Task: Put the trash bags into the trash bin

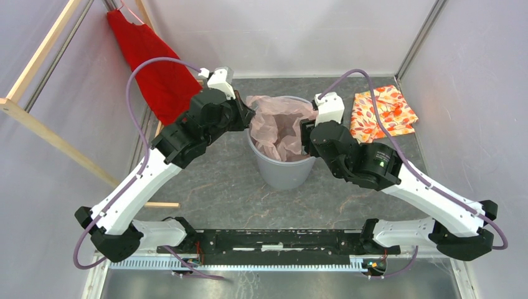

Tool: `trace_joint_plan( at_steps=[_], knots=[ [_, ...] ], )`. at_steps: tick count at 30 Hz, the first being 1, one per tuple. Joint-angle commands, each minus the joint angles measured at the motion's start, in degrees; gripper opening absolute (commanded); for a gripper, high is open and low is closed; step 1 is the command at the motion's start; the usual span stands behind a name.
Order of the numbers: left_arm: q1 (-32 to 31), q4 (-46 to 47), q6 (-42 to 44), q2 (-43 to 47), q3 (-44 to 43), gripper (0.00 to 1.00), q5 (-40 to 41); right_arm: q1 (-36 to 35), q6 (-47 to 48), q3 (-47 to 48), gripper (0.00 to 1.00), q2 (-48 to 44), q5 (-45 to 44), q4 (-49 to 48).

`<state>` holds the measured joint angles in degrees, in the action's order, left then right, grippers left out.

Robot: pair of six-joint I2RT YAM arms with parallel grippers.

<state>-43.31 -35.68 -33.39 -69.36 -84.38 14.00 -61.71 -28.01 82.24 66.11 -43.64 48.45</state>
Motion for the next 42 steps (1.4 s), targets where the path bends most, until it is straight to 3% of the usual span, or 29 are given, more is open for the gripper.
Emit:
trace_joint_plan(
  at_steps=[1, 5, 9, 22, 36, 39, 42],
  knots=[
    [0.02, -1.18, 2.53, 1.22, -3.86, 0.02, 3.09, 0.16, 1.01, 0.65, 0.54, 0.24, 0.13, 0.2],
    [1.92, -7.08, 3.73, -0.14, -7.06, 0.02, 6.82, 0.57, 2.36, 7.07, 0.15, 0.33, -8.03, 10.67],
    [4.36, -9.24, 4.17, 0.11, -5.56, 0.02, 6.05, 2.01, 3.76, 7.08, 0.02, -2.27, -7.75, 14.6],
    [10.24, -13.55, 3.67, 5.17, 6.86, 0.02, 4.64, 4.65, -1.4, -8.64, 0.0, -10.94, -5.33, 19.35],
    [11.16, 0.81, 1.35, 4.02, 19.08, 0.02, 2.92, 9.89, -0.73, -28.49, 0.02, -14.57, -3.82, -1.19],
    [11.97, 2.11, 0.7, 3.38, 19.6, 0.02, 2.64, 11.53, -0.07, -29.76, 0.05, -15.17, -3.23, -3.25],
    [12.76, 2.42, 1.3, 3.48, 19.49, 0.02, 1.75, 11.86, 1.27, -29.11, 0.16, -16.06, -2.03, -3.67]
  ],
)
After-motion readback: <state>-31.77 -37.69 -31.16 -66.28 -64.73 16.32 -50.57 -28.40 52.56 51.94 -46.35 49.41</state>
